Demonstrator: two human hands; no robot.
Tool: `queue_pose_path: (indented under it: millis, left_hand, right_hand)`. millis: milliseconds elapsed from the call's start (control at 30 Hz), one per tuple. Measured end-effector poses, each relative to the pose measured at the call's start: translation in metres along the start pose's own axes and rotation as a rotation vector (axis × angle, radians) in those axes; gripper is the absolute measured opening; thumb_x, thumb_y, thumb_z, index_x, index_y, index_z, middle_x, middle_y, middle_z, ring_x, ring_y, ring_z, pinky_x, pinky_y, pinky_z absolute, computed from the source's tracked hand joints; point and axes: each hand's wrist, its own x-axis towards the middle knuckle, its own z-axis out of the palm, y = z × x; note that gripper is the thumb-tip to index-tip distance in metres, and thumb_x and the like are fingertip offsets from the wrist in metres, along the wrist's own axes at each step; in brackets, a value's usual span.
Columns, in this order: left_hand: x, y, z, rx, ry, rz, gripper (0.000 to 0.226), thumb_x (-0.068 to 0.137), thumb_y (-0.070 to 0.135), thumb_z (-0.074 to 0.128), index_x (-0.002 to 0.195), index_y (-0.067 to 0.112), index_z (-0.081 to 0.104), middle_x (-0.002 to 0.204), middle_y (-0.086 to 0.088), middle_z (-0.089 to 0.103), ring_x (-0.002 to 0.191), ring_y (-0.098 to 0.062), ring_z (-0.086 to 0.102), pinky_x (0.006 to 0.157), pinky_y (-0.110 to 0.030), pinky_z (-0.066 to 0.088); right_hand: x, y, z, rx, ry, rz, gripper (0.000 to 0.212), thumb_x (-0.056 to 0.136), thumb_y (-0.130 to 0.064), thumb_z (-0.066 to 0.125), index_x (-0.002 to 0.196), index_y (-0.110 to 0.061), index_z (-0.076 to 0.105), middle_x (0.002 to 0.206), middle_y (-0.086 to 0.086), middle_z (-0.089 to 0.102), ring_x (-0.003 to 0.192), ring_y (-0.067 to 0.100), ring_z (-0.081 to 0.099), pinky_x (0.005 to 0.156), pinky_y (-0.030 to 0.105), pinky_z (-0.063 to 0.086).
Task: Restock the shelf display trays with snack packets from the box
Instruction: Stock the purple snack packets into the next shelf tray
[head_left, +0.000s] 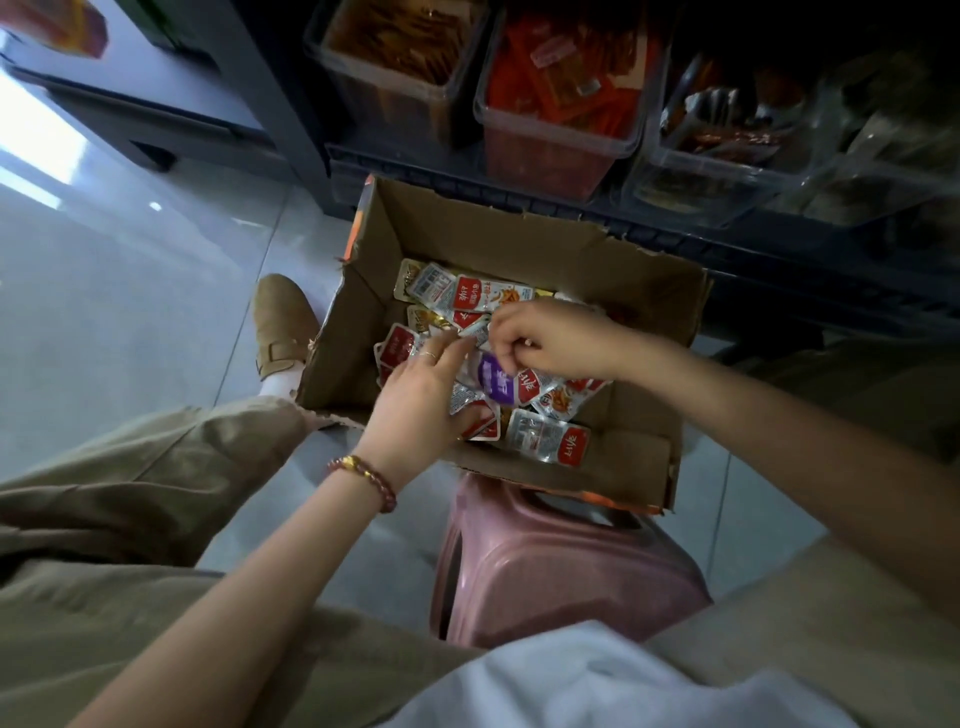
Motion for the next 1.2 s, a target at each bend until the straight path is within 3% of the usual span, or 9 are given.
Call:
queue_pose_path:
  millis: [233,400,533,633,767,867,967,1067,1200]
  left_hand:
    - [0.008,-0.020,-0.003,0.047,0.094,-0.020,0.023,0.088,0.026,0.065,0.109,0.015,0.062,0.115,-0.005,0.056,0.106,-0.027,0.049,0.087,-0.037,0.038]
    - [0.006,-0.016,-0.018,-0.229,0.261,-0.086,0.014,0.095,0.017,0.056,0.107,0.012,0.049,0.095,0.003,0.064,0.078,-0.015,0.063,0.054,-0.027,0.048]
    - [0.006,-0.015,-0.033,-0.236,0.390,-0.079,0.019,0.094,0.022,0.058,0.107,0.011,0.050,0.100,0.008,0.060,0.084,-0.007,0.056,0.059,-0.023,0.049]
    - [0.007,-0.021,-0.036,-0.278,0.415,-0.150,0.021,0.093,0.024,0.059,0.107,0.012,0.049,0.111,0.001,0.063,0.091,-0.011,0.058,0.062,-0.021,0.047]
    - [0.012,-0.025,-0.037,-0.351,0.428,-0.201,0.022,0.092,0.025,0.059,0.109,0.014,0.049,0.114,-0.006,0.065,0.098,-0.019,0.062,0.073,-0.040,0.056]
    - [0.011,-0.025,-0.037,-0.350,0.435,-0.200,0.022,0.092,0.025,0.059,0.109,0.015,0.049,0.115,-0.006,0.064,0.099,-0.018,0.061,0.073,-0.039,0.055]
    - [0.008,-0.025,-0.037,-0.329,0.445,-0.217,0.025,0.092,0.025,0.060,0.111,0.012,0.050,0.118,-0.009,0.064,0.103,-0.024,0.061,0.072,-0.034,0.052]
    - [0.007,-0.026,-0.041,-0.313,0.468,-0.227,0.025,0.092,0.022,0.060,0.112,0.009,0.050,0.119,-0.011,0.063,0.104,-0.026,0.061,0.074,-0.035,0.051]
    - [0.008,-0.025,-0.044,-0.357,0.467,-0.223,0.024,0.092,0.021,0.059,0.112,0.011,0.050,0.113,-0.001,0.062,0.097,-0.014,0.057,0.074,-0.035,0.053]
  right_hand:
    - [0.017,-0.001,0.025,0.408,0.094,0.062,0.043,0.079,0.017,0.045,0.060,-0.021,0.053,0.091,0.006,0.061,0.094,0.017,0.060,0.088,0.024,0.048]
    - [0.057,0.087,0.036,0.583,0.576,0.666,0.030,0.097,-0.014,0.050,0.127,-0.017,0.051,0.135,0.007,0.050,0.124,0.025,0.049,0.094,0.031,0.043]
    - [0.044,0.121,0.085,0.304,0.131,0.963,0.058,0.098,-0.050,0.033,0.150,-0.042,0.007,0.157,0.006,-0.019,0.144,0.036,-0.010,0.114,0.056,0.002]
    - [0.031,0.112,0.114,0.225,0.003,0.837,0.057,0.100,-0.045,0.027,0.145,-0.050,-0.009,0.151,0.002,-0.035,0.136,0.035,-0.033,0.111,0.062,-0.011]
    - [0.007,0.100,0.127,0.174,-0.118,0.708,0.064,0.100,-0.030,0.036,0.148,-0.044,-0.003,0.153,-0.001,-0.031,0.139,0.034,-0.028,0.113,0.059,-0.008]
    - [-0.009,0.103,0.127,0.076,-0.214,0.589,0.066,0.096,-0.027,0.046,0.150,-0.039,0.010,0.160,0.000,-0.005,0.145,0.032,0.001,0.116,0.053,0.010]
    - [-0.005,0.083,0.123,0.057,0.024,0.670,0.064,0.091,-0.022,0.052,0.148,-0.026,0.024,0.135,0.010,0.050,0.118,0.026,0.052,0.090,0.037,0.046]
    - [0.017,0.055,0.125,-0.164,0.200,0.586,0.068,0.090,-0.027,0.055,0.148,-0.023,0.020,0.151,0.012,0.026,0.141,0.034,0.020,0.111,0.052,0.024]
    - [0.060,0.044,0.137,-0.531,-0.135,0.068,0.072,0.091,-0.011,0.054,0.149,-0.037,0.019,0.160,0.002,-0.002,0.145,0.033,-0.010,0.115,0.058,0.000]
